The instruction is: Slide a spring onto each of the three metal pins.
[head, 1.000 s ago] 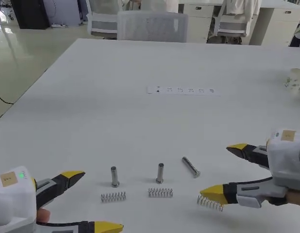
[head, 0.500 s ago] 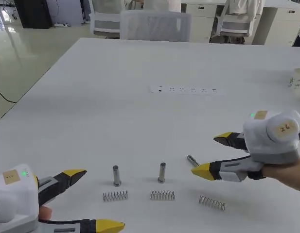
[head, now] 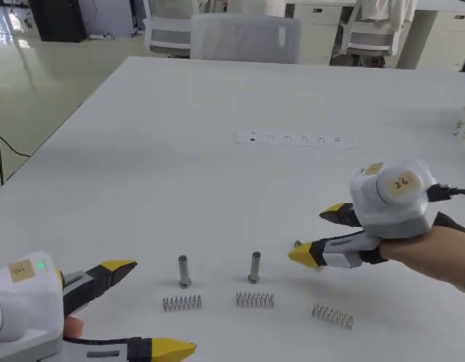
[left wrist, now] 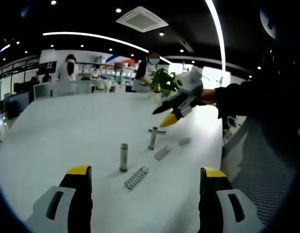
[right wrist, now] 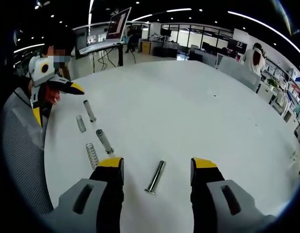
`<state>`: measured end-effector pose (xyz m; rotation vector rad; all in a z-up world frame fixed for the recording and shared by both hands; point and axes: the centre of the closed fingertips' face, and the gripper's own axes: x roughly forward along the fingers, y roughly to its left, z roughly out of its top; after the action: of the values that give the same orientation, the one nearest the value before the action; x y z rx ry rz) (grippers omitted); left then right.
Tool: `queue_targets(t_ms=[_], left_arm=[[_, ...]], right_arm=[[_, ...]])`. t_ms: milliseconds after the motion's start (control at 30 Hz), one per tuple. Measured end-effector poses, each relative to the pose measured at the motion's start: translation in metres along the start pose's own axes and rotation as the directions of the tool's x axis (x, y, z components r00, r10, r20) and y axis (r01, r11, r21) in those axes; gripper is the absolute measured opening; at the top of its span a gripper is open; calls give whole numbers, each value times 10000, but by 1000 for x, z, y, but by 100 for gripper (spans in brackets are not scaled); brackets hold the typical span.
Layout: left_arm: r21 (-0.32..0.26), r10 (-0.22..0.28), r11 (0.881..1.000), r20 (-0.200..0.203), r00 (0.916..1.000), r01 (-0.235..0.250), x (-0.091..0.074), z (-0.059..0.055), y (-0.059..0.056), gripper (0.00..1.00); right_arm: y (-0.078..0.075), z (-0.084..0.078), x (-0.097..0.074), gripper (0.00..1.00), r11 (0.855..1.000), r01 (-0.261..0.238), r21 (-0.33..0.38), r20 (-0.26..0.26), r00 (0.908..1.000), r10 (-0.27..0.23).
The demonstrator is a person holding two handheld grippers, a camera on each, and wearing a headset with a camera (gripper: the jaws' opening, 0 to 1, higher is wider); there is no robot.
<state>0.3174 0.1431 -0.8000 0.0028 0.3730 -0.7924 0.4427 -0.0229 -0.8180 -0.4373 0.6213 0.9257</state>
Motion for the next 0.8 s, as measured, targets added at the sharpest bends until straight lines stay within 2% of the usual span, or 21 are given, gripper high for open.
queue_targets(t_ms=[200, 467, 800], left_arm=[[-22, 0, 10000, -19, 10000, 0, 0, -1, 0, 89], [-37, 16, 10000, -9, 10000, -16, 0, -2, 0, 88], [-42, 7, 10000, -27, 10000, -8, 0, -3, 1, 88]], right_arm=[[-1, -5, 8, 45, 9998, 55, 184, -416, 9991, -47], [4, -13, 18, 33, 9996, 50, 279, -1134, 9935, -18], [2, -21, 24, 22, 9972, 224, 715, -1631, 9866, -105]])
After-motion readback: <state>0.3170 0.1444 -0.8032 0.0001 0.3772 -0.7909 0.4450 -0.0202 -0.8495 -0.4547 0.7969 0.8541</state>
